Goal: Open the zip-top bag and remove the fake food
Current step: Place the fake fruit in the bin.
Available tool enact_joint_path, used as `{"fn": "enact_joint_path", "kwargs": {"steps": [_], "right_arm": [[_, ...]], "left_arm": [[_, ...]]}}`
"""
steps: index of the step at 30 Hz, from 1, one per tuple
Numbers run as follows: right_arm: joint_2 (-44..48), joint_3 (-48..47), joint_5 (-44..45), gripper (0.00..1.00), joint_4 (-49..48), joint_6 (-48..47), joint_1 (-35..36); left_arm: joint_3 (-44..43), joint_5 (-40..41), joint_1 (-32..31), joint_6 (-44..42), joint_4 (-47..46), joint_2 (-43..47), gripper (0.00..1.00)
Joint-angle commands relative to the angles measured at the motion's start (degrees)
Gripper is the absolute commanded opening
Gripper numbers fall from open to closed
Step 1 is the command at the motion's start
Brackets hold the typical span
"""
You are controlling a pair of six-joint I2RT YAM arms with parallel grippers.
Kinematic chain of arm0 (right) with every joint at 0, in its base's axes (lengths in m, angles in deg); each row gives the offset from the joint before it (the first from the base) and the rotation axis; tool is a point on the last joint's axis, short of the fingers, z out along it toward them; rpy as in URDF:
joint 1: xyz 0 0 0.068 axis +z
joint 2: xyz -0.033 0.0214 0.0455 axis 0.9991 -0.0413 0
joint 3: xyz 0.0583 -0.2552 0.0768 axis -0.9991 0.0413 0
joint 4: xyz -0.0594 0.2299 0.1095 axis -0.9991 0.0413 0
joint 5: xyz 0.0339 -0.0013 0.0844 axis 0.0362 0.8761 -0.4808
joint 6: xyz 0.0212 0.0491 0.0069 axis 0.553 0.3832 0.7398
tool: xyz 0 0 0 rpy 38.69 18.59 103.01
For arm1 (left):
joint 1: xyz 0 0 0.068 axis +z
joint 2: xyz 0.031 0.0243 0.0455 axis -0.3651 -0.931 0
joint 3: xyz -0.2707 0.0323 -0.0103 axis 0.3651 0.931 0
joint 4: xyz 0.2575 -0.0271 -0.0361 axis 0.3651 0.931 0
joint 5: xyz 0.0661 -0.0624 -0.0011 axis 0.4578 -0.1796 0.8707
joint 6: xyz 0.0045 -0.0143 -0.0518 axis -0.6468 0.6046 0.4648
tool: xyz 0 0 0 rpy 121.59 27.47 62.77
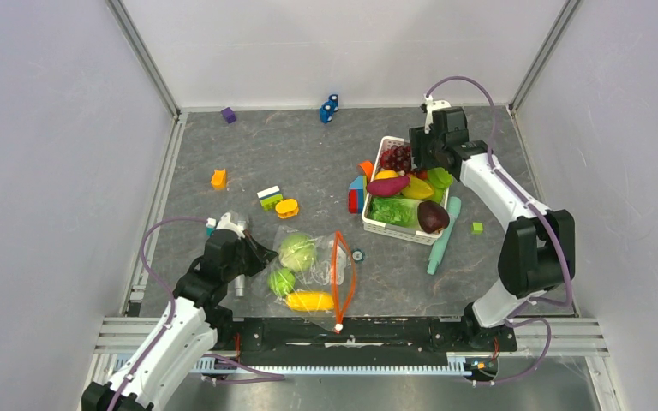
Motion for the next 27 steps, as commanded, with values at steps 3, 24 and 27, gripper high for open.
{"fn": "enact_joint_path", "kwargs": {"steps": [3,24,27], "right_arm": [[-2.37,-3.81,1.01,0.66,-0.6,-1.35,-0.29],[4.9,-4.97,1.12,0.98,0.47,-0.4,-0.32],[6.92,-5.39,-2.05,0.98,1.09,-0.49,-0.26]], "left_arm": [[-0.81,-0.09,-0.07,0.53,0.67,0.61,0.02],[-1.45,0.13,-0.12,0.66,1.65,0.96,0.02],[-1.62,0.2,-0.14,0.68,1.58,0.87,0.02]]}}
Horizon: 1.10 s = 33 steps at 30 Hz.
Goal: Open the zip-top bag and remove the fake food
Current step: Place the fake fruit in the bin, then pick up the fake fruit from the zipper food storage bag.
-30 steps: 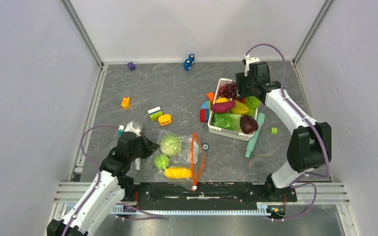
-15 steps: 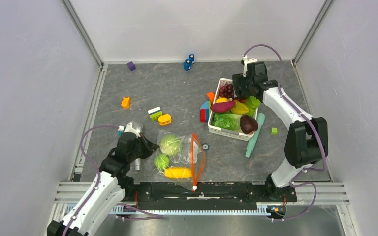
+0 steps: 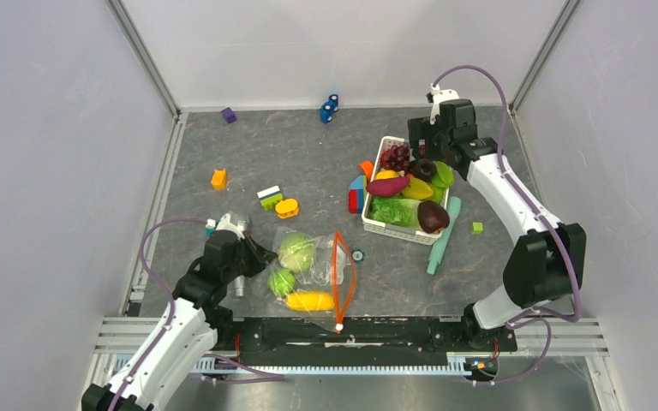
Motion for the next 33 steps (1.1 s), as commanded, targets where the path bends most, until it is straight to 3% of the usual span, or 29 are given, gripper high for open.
{"fn": "enact_joint_path", "kwargs": {"steps": [1,5,11,15,22,33], "right_arm": [[5.26,-3.15,-4.78,0.98,0.28,-0.26,-0.25],[8.74,-1.69,-11.0,0.96,2.04,-0.9,1.36],[18.08,10.47,-11.67,0.7,-2.56,2.2,13.99],[25.53,20.64,-11.75,0.59,-8.32,7.61,22.64],[36.98,37.02,-15.56,0.35,-18.43,17.29,31.49],[36.25,47.88,-9.39,0.25,-29.18,23.36,48.45]], "left_arm": [[-1.67,0.19,-0.09,0.69,0.3,0.13,0.02],[-2.15,0.19,-0.11,0.58,0.22,-0.26,0.02],[-2.66,0.2,-0.14,0.49,-0.13,-1.26,0.02],[-2.77,0.32,-0.11,0.4,-0.18,-1.69,0.02],[-2.68,0.55,-0.16,0.57,-0.22,-1.91,0.02],[-3.39,0.24,-0.12,0.4,-0.53,-3.67,0.02]]}}
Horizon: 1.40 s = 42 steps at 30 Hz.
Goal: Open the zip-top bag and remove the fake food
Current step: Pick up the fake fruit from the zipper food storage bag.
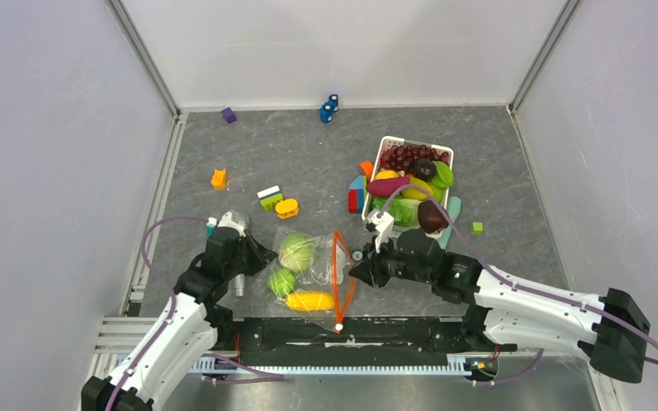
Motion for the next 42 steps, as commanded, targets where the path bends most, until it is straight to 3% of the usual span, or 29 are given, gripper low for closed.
{"fn": "enact_joint_path", "kwargs": {"steps": [1,7,16,22,32,42], "right_arm": [[-2.25,4.02,3.36,0.24,-11.38,4.47,3.98],[-10.63,7.06,2.95,0.23,-23.37,2.8,7.25],[-21.16,4.38,3.48,0.27,-27.96,-5.97,10.6],[-24.09,5.79,3.74,0.37,-31.74,-7.75,11.58],[-26.97,3.61,3.23,0.67,-33.62,-10.24,14.31],[-34.74,-1.67,2.47,0.76,-31.11,-13.52,16.0]], "left_arm": [[-2.19,0.13,-0.14,0.4,-0.46,-0.52,0.02],[-1.88,0.11,-0.16,0.31,-0.38,-0.47,0.02],[-2.14,-0.41,-0.11,-0.47,-1.74,-1.85,0.02],[-2.19,-1.52,-0.15,-0.87,-3.4,-4.17,0.02],[-1.59,-1.71,-0.1,-0.48,-3.89,-4.22,0.02],[-1.04,-1.98,-0.15,-0.02,-4.42,-4.21,0.02]]}}
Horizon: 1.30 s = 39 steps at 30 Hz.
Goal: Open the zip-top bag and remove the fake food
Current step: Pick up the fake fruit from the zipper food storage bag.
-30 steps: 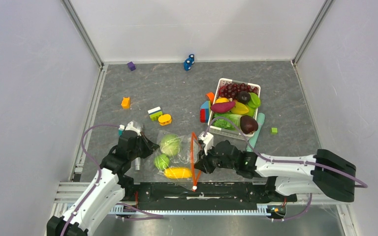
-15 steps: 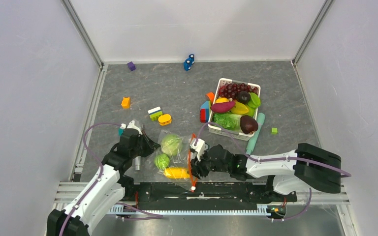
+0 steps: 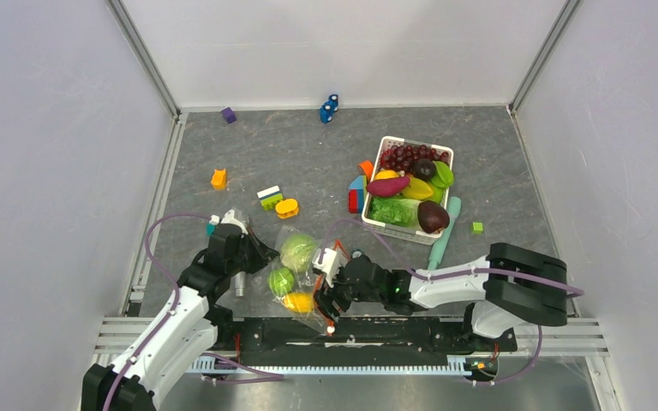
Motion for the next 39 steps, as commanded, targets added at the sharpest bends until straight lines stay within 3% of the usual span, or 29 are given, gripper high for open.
{"fn": "enact_joint_path", "kwargs": {"steps": [1,9,14,20,39], "right_arm": [[-3.46,-3.87,-0.28,0.76,-0.46,-2.56,0.89],[-8.04,-5.93,-0.75,0.73,-0.34,-3.26,1.15],[-8.66,-5.39,-0.97,0.49,-1.51,-2.76,1.15],[-3.45,-2.61,0.73,0.39,-0.3,-1.79,1.17],[17.04,3.45,13.33,0.34,18.26,1.1,1.16]], "left_arm": [[-0.43,-1.5,-0.16,0.07,-1.62,0.09,0.02],[-0.14,-1.85,-0.19,0.33,-1.86,0.16,0.02],[0.03,-1.94,-0.13,0.38,-1.86,0.31,0.02],[0.03,-1.37,-0.13,0.18,-1.18,1.14,0.02],[-0.32,0.69,-0.05,-0.46,0.11,2.02,0.02]]}}
